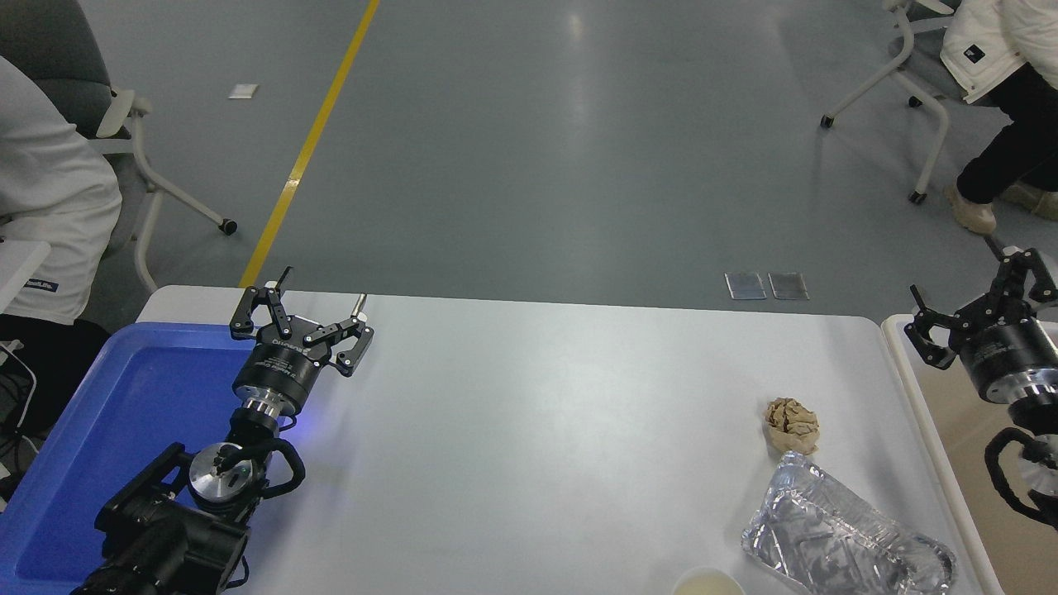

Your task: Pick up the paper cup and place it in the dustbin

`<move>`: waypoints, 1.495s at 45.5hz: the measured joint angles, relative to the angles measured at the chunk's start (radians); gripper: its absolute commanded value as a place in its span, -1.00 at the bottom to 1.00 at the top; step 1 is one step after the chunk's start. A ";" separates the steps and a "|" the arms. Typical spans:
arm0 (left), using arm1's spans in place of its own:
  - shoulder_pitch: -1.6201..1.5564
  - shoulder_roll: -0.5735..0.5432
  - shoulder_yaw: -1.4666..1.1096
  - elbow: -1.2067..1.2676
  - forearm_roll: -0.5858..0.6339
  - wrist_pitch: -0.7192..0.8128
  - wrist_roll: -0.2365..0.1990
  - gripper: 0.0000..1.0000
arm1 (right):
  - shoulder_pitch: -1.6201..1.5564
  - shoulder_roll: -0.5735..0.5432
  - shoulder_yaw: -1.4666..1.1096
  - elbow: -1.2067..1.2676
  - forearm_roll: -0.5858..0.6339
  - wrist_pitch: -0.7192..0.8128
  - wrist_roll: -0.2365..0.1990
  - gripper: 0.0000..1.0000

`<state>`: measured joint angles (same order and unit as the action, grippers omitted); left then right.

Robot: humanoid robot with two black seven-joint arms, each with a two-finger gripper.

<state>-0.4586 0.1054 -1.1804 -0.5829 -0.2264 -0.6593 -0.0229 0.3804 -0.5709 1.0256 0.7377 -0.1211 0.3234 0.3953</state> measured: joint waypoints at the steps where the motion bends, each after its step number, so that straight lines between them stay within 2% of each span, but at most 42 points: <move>1: 0.000 0.000 0.000 0.000 0.000 0.000 0.000 0.98 | 0.000 0.000 0.000 0.000 0.000 -0.001 0.000 1.00; 68: 0.000 0.000 -0.001 0.000 0.000 0.000 0.000 0.98 | 0.006 0.038 0.000 -0.007 0.003 -0.011 -0.001 1.00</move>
<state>-0.4587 0.1059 -1.1811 -0.5829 -0.2266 -0.6590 -0.0230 0.3862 -0.5332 1.0254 0.7304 -0.1181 0.3128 0.3942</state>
